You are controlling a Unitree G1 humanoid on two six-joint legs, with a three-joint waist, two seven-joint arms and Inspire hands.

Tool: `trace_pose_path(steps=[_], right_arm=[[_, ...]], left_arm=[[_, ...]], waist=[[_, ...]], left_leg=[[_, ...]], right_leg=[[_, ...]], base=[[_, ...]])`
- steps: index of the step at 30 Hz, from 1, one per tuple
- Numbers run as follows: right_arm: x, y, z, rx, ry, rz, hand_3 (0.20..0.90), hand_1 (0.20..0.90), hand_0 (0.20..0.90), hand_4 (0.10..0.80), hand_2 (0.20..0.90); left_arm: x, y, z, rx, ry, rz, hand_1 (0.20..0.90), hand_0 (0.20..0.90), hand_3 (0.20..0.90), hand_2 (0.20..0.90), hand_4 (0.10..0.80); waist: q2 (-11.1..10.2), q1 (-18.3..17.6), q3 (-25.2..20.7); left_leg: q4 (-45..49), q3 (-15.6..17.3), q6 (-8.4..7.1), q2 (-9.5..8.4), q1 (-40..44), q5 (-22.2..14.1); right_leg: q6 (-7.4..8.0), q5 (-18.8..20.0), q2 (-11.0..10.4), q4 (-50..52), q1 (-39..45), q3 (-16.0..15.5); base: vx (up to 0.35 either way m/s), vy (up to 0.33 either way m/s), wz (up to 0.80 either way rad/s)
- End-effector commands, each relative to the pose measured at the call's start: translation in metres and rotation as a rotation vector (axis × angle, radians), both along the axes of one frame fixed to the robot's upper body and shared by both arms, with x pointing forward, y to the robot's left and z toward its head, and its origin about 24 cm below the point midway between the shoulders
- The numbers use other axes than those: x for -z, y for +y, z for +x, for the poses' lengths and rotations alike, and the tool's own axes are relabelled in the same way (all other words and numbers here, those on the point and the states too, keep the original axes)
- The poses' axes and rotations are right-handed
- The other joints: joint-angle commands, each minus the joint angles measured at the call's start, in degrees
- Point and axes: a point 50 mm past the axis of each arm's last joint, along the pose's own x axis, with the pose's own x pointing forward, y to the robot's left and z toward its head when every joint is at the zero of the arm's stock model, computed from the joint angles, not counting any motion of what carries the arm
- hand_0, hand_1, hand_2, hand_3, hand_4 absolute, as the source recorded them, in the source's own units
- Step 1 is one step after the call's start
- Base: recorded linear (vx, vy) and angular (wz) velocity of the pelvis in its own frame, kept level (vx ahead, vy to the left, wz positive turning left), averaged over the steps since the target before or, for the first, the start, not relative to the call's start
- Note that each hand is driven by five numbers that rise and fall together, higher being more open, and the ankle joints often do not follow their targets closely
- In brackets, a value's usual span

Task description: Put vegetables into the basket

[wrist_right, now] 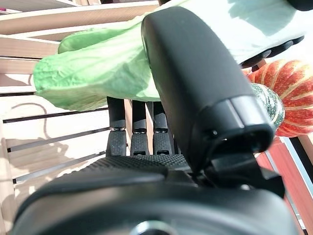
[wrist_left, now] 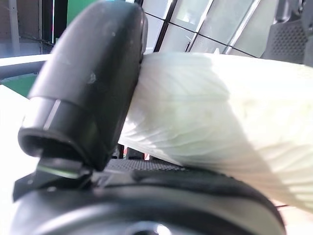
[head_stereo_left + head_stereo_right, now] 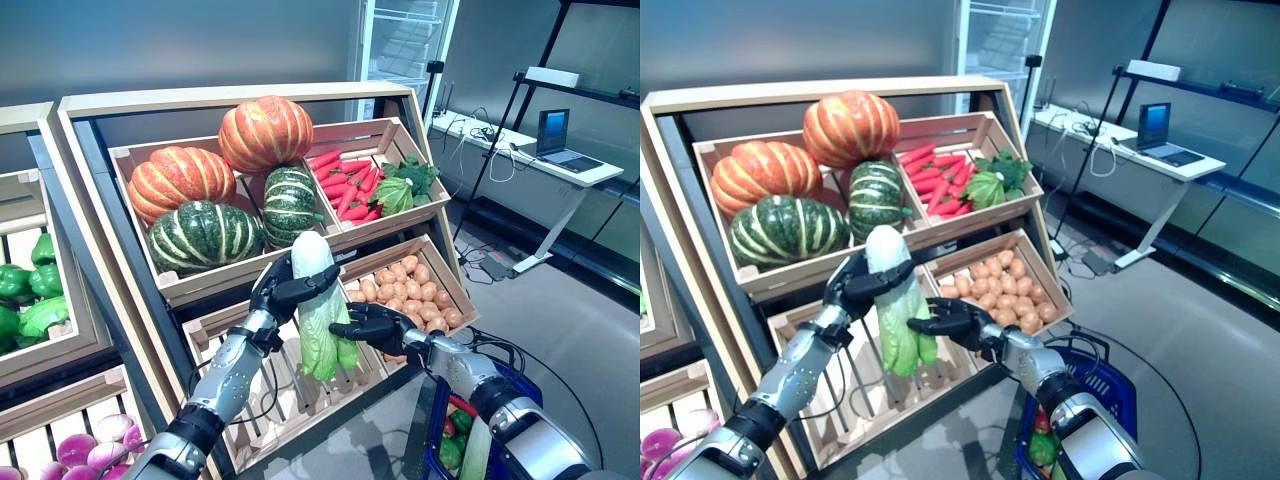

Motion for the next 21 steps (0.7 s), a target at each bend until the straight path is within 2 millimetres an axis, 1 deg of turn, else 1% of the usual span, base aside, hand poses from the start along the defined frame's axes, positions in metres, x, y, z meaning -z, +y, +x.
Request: trace_pose_path(steps=[1, 2, 3, 4, 5, 6, 8, 10, 11, 12, 13, 15, 16, 17, 21], right_arm=[[-0.079, 0.035, 0.055, 0.061, -0.253, 0.139, 0.3, 0.3, 0.3, 0.4, 0.3], [-0.077, 0.03, 0.054, 0.069, -0.253, 0.125, 0.3, 0.3, 0.3, 0.4, 0.3], [-0.075, 0.024, 0.054, 0.084, -0.253, 0.106, 0.3, 0.3, 0.3, 0.4, 0.3], [-0.073, 0.019, 0.054, 0.094, -0.251, 0.099, 0.3, 0.3, 0.3, 0.4, 0.3], [-0.07, 0.008, 0.053, 0.119, -0.25, 0.078, 0.3, 0.3, 0.3, 0.4, 0.3], [-0.07, 0.006, 0.053, 0.122, -0.251, 0.076, 0.3, 0.3, 0.3, 0.4, 0.3], [-0.064, -0.021, 0.051, 0.185, -0.243, 0.041, 0.3, 0.3, 0.3, 0.4, 0.3], [-0.06, -0.038, 0.049, 0.229, -0.232, 0.014, 0.3, 0.3, 0.3, 0.4, 0.3], [-0.057, -0.053, 0.046, 0.269, -0.222, -0.001, 0.3, 0.3, 0.3, 0.4, 0.3], [-0.055, -0.063, 0.044, 0.293, -0.215, -0.01, 0.3, 0.3, 0.3, 0.4, 0.3], [-0.053, -0.069, 0.042, 0.306, -0.21, -0.013, 0.3, 0.3, 0.3, 0.4, 0.3], [-0.046, -0.093, 0.034, 0.354, -0.194, -0.045, 0.3, 0.3, 0.3, 0.4, 0.3], [-0.043, -0.101, 0.03, 0.372, -0.187, -0.057, 0.3, 0.3, 0.3, 0.4, 0.3], [-0.039, -0.116, 0.024, 0.412, -0.174, -0.082, 0.3, 0.3, 0.3, 0.4, 0.3], [-0.032, -0.15, 0.011, 0.496, -0.145, -0.131, 0.3, 0.3, 0.3, 0.4, 0.3]], left_arm=[[-0.097, -0.126, 0.009, 0.442, -0.396, -0.333, 0.3, 0.3, 0.3, 0.3, 0.4], [-0.096, -0.125, 0.01, 0.434, -0.387, -0.313, 0.408, 0.408, 0.408, 0.408, 0.472], [-0.093, -0.123, 0.011, 0.43, -0.376, -0.283, 0.9, 0.9, 0.9, 0.9, 0.8], [-0.091, -0.121, 0.011, 0.427, -0.374, -0.268, 0.9, 0.9, 0.9, 0.9, 0.8], [-0.088, -0.115, 0.011, 0.422, -0.37, -0.237, 0.9, 0.9, 0.9, 0.9, 0.8], [-0.087, -0.114, 0.011, 0.421, -0.37, -0.234, 0.9, 0.9, 0.9, 0.9, 0.8], [-0.08, -0.099, 0.012, 0.395, -0.362, -0.164, 0.9, 0.9, 0.9, 0.9, 0.8], [-0.075, -0.088, 0.013, 0.372, -0.351, -0.128, 0.9, 0.9, 0.9, 0.9, 0.8], [-0.071, -0.079, 0.013, 0.355, -0.34, -0.102, 0.9, 0.9, 0.9, 0.9, 0.8], [-0.069, -0.073, 0.013, 0.346, -0.334, -0.087, 0.9, 0.9, 0.9, 0.9, 0.8], [-0.067, -0.069, 0.013, 0.34, -0.33, -0.079, 0.9, 0.9, 0.9, 0.9, 0.8], [-0.062, -0.053, 0.013, 0.314, -0.315, -0.041, 0.9, 0.9, 0.9, 0.9, 0.8], [-0.06, -0.047, 0.013, 0.303, -0.31, -0.027, 0.9, 0.9, 0.9, 0.9, 0.8], [-0.059, -0.035, 0.013, 0.28, -0.301, -0.009, 0.9, 0.9, 0.9, 0.9, 0.8], [-0.06, -0.019, 0.014, 0.244, -0.304, 0.031, 0.9, 0.9, 0.9, 0.9, 0.8]], waist=[[0.91, 1.04, -1.83], [0.91, 0.97, -1.8], [0.92, 0.9, -1.82], [0.94, 0.84, -1.86], [0.98, 0.69, -1.88], [0.99, 0.68, -1.87], [1.03, 0.49, -1.61], [1.1, 0.32, -1.47], [1.12, 0.21, -1.35], [1.17, 0.15, -1.25], [1.17, 0.09, -1.19], [1.15, -0.12, -0.98], [1.15, -0.2, -0.86], [1.16, -0.38, -0.52], [1.1, -0.8, 0.03]], left_leg=[[0.2, -1.6, 3.11, -2.73, 4.17, -11.53], [0.2, -1.52, 3.12, -2.72, 4.19, -11.53], [0.2, -1.42, 3.16, -2.71, 4.25, -11.6], [0.2, -1.26, 3.16, -2.67, 4.25, -11.63], [0.2, -1.12, 3.12, -2.62, 4.21, -11.59], [0.2, -1.1, 3.11, -2.61, 4.2, -11.59], [0.2, -0.79, 3.15, -2.55, 4.26, -11.59], [0.2, -0.56, 3.18, -2.54, 4.29, -11.57], [0.2, -0.37, 3.19, -2.49, 4.29, -11.55], [0.2, -0.22, 3.21, -2.49, 4.27, -11.55], [0.2, -0.12, 3.22, -2.46, 4.3, -11.53], [0.2, 0.4, 3.24, -2.35, 4.33, -11.46], [0.2, 0.62, 3.24, -2.31, 4.31, -11.43], [0.2, 0.97, 3.23, -2.26, 4.27, -11.38], [0.2, 1.78, 3.23, -2.11, 4.33, -11.34]], right_leg=[[-5.64, -2.8, 2.9, 0.34, -0.34, 0.63], [-5.59, -2.76, 2.92, 0.34, -0.35, 0.67], [-5.54, -2.75, 2.93, 0.34, -0.37, 0.8], [-5.51, -2.78, 2.94, 0.34, -0.4, 0.82], [-5.47, -2.74, 2.98, 0.34, -0.5, 0.92], [-5.45, -2.73, 2.98, 0.34, -0.52, 0.93], [-5.33, -2.62, 3.07, 0.34, -0.57, 1.15], [-5.26, -2.51, 3.13, 0.34, -0.66, 1.34], [-5.19, -2.45, 3.15, 0.34, -0.71, 1.39], [-5.15, -2.41, 3.16, 0.34, -0.78, 1.48], [-5.11, -2.35, 3.16, 0.34, -0.8, 1.52], [-4.98, -2.19, 3.2, 0.34, -0.93, 1.72], [-4.93, -2.11, 3.22, 0.34, -1.03, 1.81], [-4.84, -1.96, 3.25, 0.34, -1.2, 1.92], [-4.77, -1.68, 3.36, 0.34, -1.42, 2.33]], base=[[0.0, 0.0, 0.0], [0.0, 0.0, 0.0], [0.0, 0.0, 0.0], [0.0, 0.0, 0.0], [0.0, 0.0, 0.0], [0.0, 0.0, 0.0], [0.0, 0.0, 0.0], [0.0, 0.0, 0.0], [0.01, -0.002, -0.03], [0.008, -0.003, -0.03], [0.0, 0.0, 0.0], [0.005, -0.005, -0.02], [0.006, -0.009, -0.07], [0.004, -0.008, -0.13], [0.008, -0.006, -0.13]])
